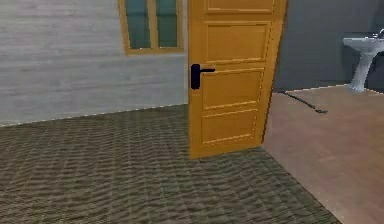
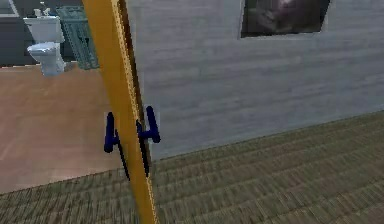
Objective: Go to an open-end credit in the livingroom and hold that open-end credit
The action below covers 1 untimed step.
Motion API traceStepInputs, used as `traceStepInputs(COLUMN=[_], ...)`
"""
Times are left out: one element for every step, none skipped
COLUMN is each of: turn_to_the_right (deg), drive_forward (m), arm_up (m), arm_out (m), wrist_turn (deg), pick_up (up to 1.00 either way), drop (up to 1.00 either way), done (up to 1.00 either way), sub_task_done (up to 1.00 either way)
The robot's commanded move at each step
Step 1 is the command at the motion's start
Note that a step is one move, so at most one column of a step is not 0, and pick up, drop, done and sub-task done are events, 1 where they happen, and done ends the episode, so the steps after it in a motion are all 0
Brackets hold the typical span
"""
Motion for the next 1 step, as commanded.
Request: traceStepInputs(turn_to_the_right=[-18.0], drive_forward=[0.0], arm_up=[0.0], arm_out=[0.0], wrist_turn=[0.0], pick_up=[0.0], drop=[0.0], done=[0.0], sub_task_done=[0.0])
